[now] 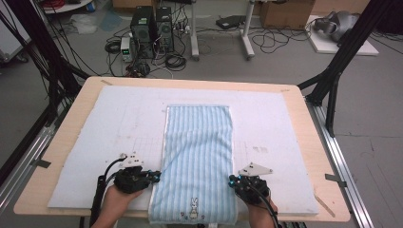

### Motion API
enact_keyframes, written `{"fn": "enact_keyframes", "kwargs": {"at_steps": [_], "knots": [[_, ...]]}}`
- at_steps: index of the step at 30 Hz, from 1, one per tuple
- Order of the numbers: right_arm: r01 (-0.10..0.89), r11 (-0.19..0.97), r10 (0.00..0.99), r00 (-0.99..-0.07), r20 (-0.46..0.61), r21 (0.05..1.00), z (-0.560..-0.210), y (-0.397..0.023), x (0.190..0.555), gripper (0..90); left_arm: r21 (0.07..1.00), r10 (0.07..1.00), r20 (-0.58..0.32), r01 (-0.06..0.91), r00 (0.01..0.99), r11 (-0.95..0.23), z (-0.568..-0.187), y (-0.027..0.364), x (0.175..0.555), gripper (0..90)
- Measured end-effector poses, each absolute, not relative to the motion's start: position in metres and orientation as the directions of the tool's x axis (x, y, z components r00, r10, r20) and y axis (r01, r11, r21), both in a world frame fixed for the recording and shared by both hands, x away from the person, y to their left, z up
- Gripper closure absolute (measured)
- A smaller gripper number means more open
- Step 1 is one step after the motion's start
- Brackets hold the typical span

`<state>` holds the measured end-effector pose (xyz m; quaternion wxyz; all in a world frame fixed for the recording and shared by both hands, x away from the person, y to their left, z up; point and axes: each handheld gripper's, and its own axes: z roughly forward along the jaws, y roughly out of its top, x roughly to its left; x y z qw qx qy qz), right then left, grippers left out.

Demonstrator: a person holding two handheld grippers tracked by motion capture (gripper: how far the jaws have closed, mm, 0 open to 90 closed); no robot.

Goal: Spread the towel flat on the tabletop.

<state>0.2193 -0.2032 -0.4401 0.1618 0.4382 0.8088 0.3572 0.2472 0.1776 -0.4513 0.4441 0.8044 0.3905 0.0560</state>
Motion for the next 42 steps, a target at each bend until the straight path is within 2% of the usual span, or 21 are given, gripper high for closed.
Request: {"fn": "enact_keyframes", "kwargs": {"at_steps": [7, 8, 9, 10, 13, 15, 17, 18, 20, 21, 22, 28, 35, 37, 39, 42], "knots": [[0.586, 0.359, 0.818, -0.573, 0.058, 0.726, -0.438, -0.211, 0.201, 89.4, 0.760, 0.662, -0.268, 0.576, 0.700, -0.302, -0.451, 0.182, 0.237, 83.6], [0.583, 0.351, 0.820, -0.569, 0.060, 0.732, -0.437, -0.212, 0.200, 87.3, 0.763, 0.669, -0.275, 0.580, 0.690, -0.285, -0.451, 0.182, 0.238, 75.9], [0.579, 0.335, 0.824, -0.563, 0.067, 0.744, -0.436, -0.214, 0.201, 81.8, 0.767, 0.680, -0.278, 0.583, 0.678, -0.269, -0.450, 0.182, 0.240, 63.9], [0.579, 0.320, 0.832, -0.550, 0.069, 0.750, -0.435, -0.214, 0.202, 75.7, 0.776, 0.685, -0.275, 0.576, 0.674, -0.256, -0.448, 0.182, 0.241, 58.2], [0.582, 0.295, 0.859, -0.508, 0.056, 0.758, -0.434, -0.212, 0.209, 60.9, 0.796, 0.703, -0.271, 0.564, 0.658, -0.221, -0.444, 0.183, 0.246, 47.9], [0.591, 0.298, 0.859, -0.508, 0.059, 0.749, -0.436, -0.209, 0.215, 59.1, 0.809, 0.709, -0.261, 0.549, 0.655, -0.210, -0.441, 0.183, 0.251, 46.4], [0.597, 0.320, 0.855, -0.516, 0.047, 0.736, -0.439, -0.204, 0.219, 59.5, 0.821, 0.713, -0.260, 0.538, 0.651, -0.193, -0.438, 0.184, 0.255, 44.3], [0.601, 0.333, 0.851, -0.523, 0.044, 0.727, -0.441, -0.201, 0.221, 63.2, 0.825, 0.716, -0.255, 0.533, 0.650, -0.190, -0.437, 0.186, 0.258, 43.1], [0.597, 0.354, 0.843, -0.537, 0.031, 0.720, -0.444, -0.198, 0.222, 72.9, 0.833, 0.726, -0.252, 0.525, 0.640, -0.174, -0.435, 0.189, 0.265, 41.6], [0.605, 0.344, 0.839, -0.542, 0.054, 0.718, -0.444, -0.199, 0.221, 81.4, 0.835, 0.731, -0.251, 0.523, 0.635, -0.168, -0.434, 0.191, 0.268, 40.8], [0.605, 0.347, 0.831, -0.552, 0.064, 0.716, -0.444, -0.199, 0.220, 85.2, 0.836, 0.734, -0.251, 0.523, 0.632, -0.164, -0.433, 0.193, 0.271, 40.6], [0.594, 0.372, 0.816, -0.575, 0.054, 0.713, -0.442, -0.201, 0.208, 86.8, 0.848, 0.741, -0.269, 0.515, 0.615, -0.120, -0.429, 0.203, 0.290, 39.2], [0.577, 0.384, 0.802, -0.595, 0.049, 0.721, -0.439, -0.211, 0.190, 86.2, 0.857, 0.760, -0.235, 0.498, 0.606, -0.132, -0.423, 0.206, 0.312, 38.7], [0.566, 0.372, 0.801, -0.596, 0.053, 0.735, -0.439, -0.213, 0.189, 78.0, 0.861, 0.760, -0.228, 0.490, 0.609, -0.135, -0.419, 0.205, 0.317, 38.6], [0.555, 0.333, 0.812, -0.579, 0.067, 0.762, -0.437, -0.216, 0.192, 62.2, 0.862, 0.757, -0.233, 0.490, 0.611, -0.129, -0.416, 0.203, 0.323, 38.7], [0.539, 0.283, 0.835, -0.545, 0.073, 0.793, -0.430, -0.218, 0.203, 50.4, 0.865, 0.752, -0.216, 0.480, 0.622, -0.149, -0.409, 0.200, 0.332, 38.6]]}}
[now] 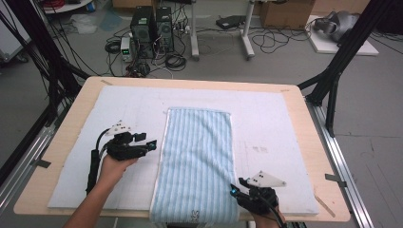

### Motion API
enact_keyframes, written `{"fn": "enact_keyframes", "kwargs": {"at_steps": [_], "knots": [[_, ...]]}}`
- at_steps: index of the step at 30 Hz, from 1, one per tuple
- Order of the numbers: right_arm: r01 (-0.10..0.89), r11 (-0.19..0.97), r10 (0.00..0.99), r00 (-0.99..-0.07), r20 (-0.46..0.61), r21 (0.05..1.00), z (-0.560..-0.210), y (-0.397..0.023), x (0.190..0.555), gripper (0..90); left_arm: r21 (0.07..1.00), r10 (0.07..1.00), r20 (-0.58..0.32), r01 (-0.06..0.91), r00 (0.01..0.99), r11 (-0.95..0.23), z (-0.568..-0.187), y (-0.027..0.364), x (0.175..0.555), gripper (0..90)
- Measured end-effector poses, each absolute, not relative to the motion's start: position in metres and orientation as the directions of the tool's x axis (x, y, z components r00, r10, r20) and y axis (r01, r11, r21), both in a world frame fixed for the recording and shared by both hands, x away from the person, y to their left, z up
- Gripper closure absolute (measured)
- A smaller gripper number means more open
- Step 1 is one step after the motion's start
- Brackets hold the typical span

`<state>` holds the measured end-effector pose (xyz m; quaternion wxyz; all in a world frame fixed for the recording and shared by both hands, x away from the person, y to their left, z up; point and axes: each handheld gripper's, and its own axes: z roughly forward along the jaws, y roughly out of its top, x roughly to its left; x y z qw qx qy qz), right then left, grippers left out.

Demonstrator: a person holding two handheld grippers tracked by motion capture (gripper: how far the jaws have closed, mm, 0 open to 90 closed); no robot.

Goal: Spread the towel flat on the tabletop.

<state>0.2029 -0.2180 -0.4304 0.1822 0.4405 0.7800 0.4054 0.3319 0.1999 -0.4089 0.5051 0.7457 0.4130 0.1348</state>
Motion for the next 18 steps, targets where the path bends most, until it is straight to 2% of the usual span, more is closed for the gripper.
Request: {"fn": "enact_keyframes", "kwargs": {"at_steps": [9, 15, 18], "knots": [[0.517, 0.247, 0.865, -0.499, 0.054, 0.819, -0.411, -0.221, 0.273, 29.4, 0.865, 0.761, -0.216, 0.482, 0.612, -0.142, -0.406, 0.192, 0.371, 38.0], [0.553, 0.253, 0.878, -0.475, 0.051, 0.794, -0.415, -0.221, 0.327, 21.3, 0.844, 0.786, -0.242, 0.523, 0.569, -0.119, -0.414, 0.181, 0.400, 39.0], [0.584, 0.243, 0.899, -0.435, 0.045, 0.775, -0.418, -0.220, 0.350, 21.8, 0.823, 0.797, -0.241, 0.552, 0.554, -0.135, -0.418, 0.170, 0.413, 40.0]]}}
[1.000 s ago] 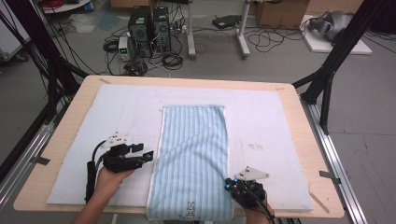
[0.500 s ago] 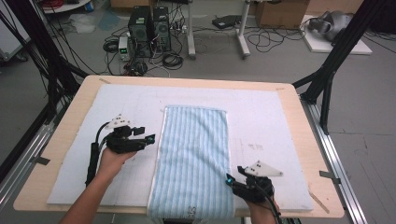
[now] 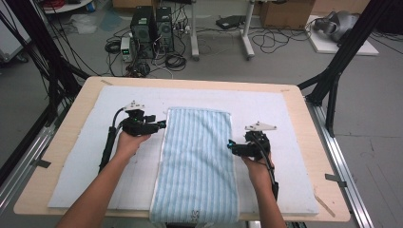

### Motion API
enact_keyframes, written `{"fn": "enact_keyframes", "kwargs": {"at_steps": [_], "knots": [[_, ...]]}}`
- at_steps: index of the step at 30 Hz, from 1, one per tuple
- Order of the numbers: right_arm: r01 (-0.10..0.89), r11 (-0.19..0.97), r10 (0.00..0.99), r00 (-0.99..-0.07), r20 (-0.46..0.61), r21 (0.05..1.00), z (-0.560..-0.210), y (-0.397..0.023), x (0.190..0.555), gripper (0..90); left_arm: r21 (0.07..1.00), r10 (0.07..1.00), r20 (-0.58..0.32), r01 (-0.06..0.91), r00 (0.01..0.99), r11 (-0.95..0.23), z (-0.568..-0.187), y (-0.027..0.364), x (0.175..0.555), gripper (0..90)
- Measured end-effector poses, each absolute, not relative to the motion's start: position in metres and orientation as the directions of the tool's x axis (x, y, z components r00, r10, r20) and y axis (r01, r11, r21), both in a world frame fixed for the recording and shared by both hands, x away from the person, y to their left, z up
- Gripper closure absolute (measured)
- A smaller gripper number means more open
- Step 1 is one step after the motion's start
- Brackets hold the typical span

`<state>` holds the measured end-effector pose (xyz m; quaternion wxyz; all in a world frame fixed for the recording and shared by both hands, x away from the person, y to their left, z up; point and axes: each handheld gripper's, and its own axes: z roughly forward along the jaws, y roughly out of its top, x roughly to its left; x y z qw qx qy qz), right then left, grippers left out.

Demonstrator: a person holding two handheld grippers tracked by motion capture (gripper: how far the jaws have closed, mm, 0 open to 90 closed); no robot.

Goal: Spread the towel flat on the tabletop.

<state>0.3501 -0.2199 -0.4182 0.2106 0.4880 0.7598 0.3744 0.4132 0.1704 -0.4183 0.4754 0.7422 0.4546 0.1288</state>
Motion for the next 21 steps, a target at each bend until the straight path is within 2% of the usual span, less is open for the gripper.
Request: {"fn": "enact_keyframes", "kwargs": {"at_steps": [1, 5, 7, 13, 18, 19, 21], "knots": [[0.587, 0.242, 0.899, -0.435, 0.050, 0.772, -0.418, -0.220, 0.357, 25.5, 0.818, 0.800, -0.242, 0.559, 0.549, -0.137, -0.420, 0.167, 0.417, 40.1], [0.597, 0.244, 0.890, -0.450, 0.067, 0.764, -0.417, -0.217, 0.377, 50.9, 0.797, 0.817, -0.235, 0.586, 0.527, -0.149, -0.427, 0.157, 0.432, 41.1], [0.599, 0.254, 0.894, -0.444, 0.052, 0.759, -0.418, -0.215, 0.386, 59.0, 0.789, 0.821, -0.226, 0.593, 0.525, -0.162, -0.429, 0.152, 0.438, 42.9], [0.642, 0.277, 0.906, -0.422, 0.028, 0.715, -0.432, -0.207, 0.414, 68.0, 0.756, 0.848, -0.169, 0.618, 0.503, -0.216, -0.437, 0.140, 0.455, 52.8], [0.663, 0.281, 0.920, -0.391, 0.002, 0.694, -0.440, -0.202, 0.428, 71.2, 0.749, 0.876, -0.169, 0.636, 0.452, -0.184, -0.445, 0.137, 0.460, 61.5], [0.669, 0.260, 0.924, -0.382, 0.023, 0.696, -0.441, -0.203, 0.429, 72.2, 0.751, 0.879, -0.157, 0.632, 0.450, -0.190, -0.446, 0.136, 0.461, 64.7], [0.667, 0.258, 0.925, -0.380, 0.021, 0.699, -0.441, -0.203, 0.432, 79.6, 0.758, 0.885, -0.117, 0.616, 0.451, -0.213, -0.446, 0.135, 0.459, 71.8]]}}
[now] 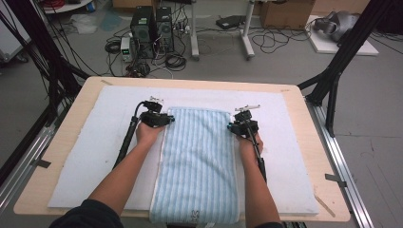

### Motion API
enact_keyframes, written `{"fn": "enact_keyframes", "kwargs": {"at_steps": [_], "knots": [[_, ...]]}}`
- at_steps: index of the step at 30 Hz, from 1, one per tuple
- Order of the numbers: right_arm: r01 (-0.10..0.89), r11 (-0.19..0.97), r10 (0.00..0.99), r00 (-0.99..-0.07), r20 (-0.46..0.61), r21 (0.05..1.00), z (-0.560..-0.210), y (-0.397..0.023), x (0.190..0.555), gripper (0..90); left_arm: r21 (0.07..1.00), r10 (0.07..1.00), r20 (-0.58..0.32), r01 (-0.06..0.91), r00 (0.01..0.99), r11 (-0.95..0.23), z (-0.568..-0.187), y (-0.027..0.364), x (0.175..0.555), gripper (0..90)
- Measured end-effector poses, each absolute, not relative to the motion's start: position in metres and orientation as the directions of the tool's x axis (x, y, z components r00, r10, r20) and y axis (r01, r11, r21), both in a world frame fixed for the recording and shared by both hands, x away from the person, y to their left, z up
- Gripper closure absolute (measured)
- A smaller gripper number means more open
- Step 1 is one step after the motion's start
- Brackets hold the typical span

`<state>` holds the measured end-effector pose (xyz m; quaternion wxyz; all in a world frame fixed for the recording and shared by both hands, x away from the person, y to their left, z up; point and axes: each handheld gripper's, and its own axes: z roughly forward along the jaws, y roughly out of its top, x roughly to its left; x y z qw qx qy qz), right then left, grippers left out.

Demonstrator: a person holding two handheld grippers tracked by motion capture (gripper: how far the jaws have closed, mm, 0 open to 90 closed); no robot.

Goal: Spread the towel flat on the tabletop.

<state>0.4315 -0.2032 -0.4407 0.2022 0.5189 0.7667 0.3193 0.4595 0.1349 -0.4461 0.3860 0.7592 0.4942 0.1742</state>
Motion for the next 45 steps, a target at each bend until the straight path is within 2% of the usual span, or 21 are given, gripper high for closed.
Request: {"fn": "enact_keyframes", "kwargs": {"at_steps": [1, 3, 9, 11, 12, 14, 16, 21, 23, 26, 28, 31, 38, 45], "knots": [[0.663, 0.270, 0.922, -0.386, 0.010, 0.698, -0.441, -0.202, 0.432, 82.7, 0.759, 0.885, -0.100, 0.610, 0.454, -0.227, -0.446, 0.135, 0.460, 77.4], [0.663, 0.269, 0.921, -0.388, 0.014, 0.699, -0.441, -0.201, 0.434, 85.9, 0.760, 0.883, -0.130, 0.617, 0.451, -0.203, -0.447, 0.136, 0.461, 87.7], [0.646, 0.265, 0.934, -0.356, -0.026, 0.716, -0.443, -0.201, 0.437, 86.6, 0.777, 0.903, -0.108, 0.602, 0.417, -0.185, -0.449, 0.131, 0.467, 88.5], [0.643, 0.259, 0.937, -0.348, -0.026, 0.721, -0.444, -0.201, 0.438, 83.4, 0.777, 0.904, -0.116, 0.604, 0.411, -0.175, -0.449, 0.131, 0.467, 87.5], [0.645, 0.254, 0.940, -0.341, -0.026, 0.721, -0.444, -0.202, 0.437, 79.9, 0.779, 0.902, -0.119, 0.602, 0.416, -0.175, -0.449, 0.131, 0.466, 82.9], [0.643, 0.250, 0.941, -0.339, -0.023, 0.724, -0.442, -0.205, 0.436, 70.7, 0.779, 0.907, -0.109, 0.602, 0.406, -0.175, -0.447, 0.133, 0.466, 60.3], [0.632, 0.244, 0.942, -0.336, -0.023, 0.735, -0.437, -0.209, 0.434, 63.5, 0.783, 0.900, -0.129, 0.600, 0.417, -0.165, -0.445, 0.137, 0.464, 54.2], [0.580, 0.269, 0.924, -0.381, -0.036, 0.769, -0.421, -0.220, 0.423, 45.8, 0.810, 0.858, -0.207, 0.574, 0.471, -0.120, -0.436, 0.146, 0.453, 32.0], [0.567, 0.261, 0.915, -0.403, -0.012, 0.781, -0.415, -0.224, 0.416, 38.9, 0.831, 0.846, -0.219, 0.547, 0.486, -0.099, -0.432, 0.150, 0.446, 26.8], [0.543, 0.249, 0.908, -0.420, 0.003, 0.802, -0.408, -0.231, 0.405, 25.8, 0.843, 0.795, -0.265, 0.531, 0.545, -0.083, -0.427, 0.157, 0.435, 22.4], [0.515, 0.259, 0.909, -0.417, -0.026, 0.817, -0.405, -0.236, 0.395, 18.4, 0.860, 0.777, -0.267, 0.505, 0.570, -0.075, -0.425, 0.162, 0.425, 20.0], [0.495, 0.248, 0.902, -0.431, -0.013, 0.833, -0.402, -0.243, 0.383, 11.3, 0.879, 0.757, -0.275, 0.474, 0.593, -0.053, -0.422, 0.169, 0.412, 19.6], [0.440, 0.292, 0.873, -0.485, -0.049, 0.849, -0.401, -0.255, 0.347, 11.3, 0.908, 0.722, -0.260, 0.417, 0.641, -0.044, -0.418, 0.184, 0.384, 20.7], [0.441, 0.302, 0.847, -0.531, -0.025, 0.845, -0.408, -0.262, 0.333, 11.3, 0.935, 0.706, -0.203, 0.348, 0.678, -0.064, -0.418, 0.193, 0.364, 21.9]]}}
